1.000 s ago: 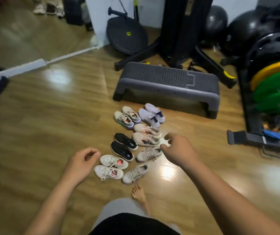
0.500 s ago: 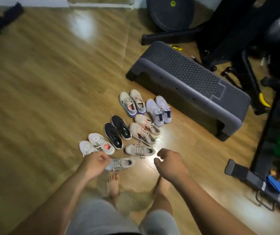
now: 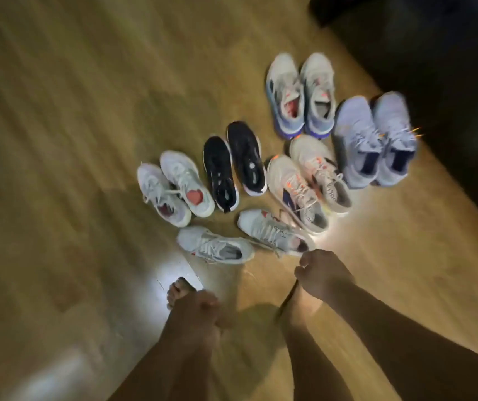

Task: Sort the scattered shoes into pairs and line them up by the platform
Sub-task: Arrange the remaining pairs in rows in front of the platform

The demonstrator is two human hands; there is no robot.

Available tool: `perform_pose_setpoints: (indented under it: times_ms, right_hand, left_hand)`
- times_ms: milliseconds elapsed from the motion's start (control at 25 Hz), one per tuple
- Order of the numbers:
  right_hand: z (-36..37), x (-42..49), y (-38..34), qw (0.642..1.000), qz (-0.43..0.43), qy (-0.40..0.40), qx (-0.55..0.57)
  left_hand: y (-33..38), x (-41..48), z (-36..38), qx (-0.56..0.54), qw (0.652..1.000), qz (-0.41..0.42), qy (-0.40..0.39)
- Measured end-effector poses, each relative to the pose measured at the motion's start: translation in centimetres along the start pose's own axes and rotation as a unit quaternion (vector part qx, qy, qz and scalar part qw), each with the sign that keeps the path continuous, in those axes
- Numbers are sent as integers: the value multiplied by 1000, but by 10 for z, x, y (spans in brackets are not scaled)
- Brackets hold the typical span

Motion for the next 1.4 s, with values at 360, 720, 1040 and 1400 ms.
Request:
perform_pose_setpoints:
  times_ms: [360,720,1040,1400]
  right_hand:
    - [140,165,54,983,-104,49,-142]
    - [114,123,-21,998,-48,41,-9]
    - [122,72,-107,973,71,-192,103]
    - [137,80,-133,984,30,-110,-136]
  left_hand:
    - [-30,217,166,-71,997,-10,28]
    - [-27,157,128,14,999,35,39]
    - [-63,96,84,119,978,170,-16]
    - [-63,115,9,127,914,377,76]
Point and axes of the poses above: each hand's wrist, its own x-axis towards the middle knuckle, its own z-axis out of the palm, y = z × x, the point moved 1 cm from there along x, towards the middle knuckle, and after that the axes turned 2 degrees about -x, right-handed, at the moved point
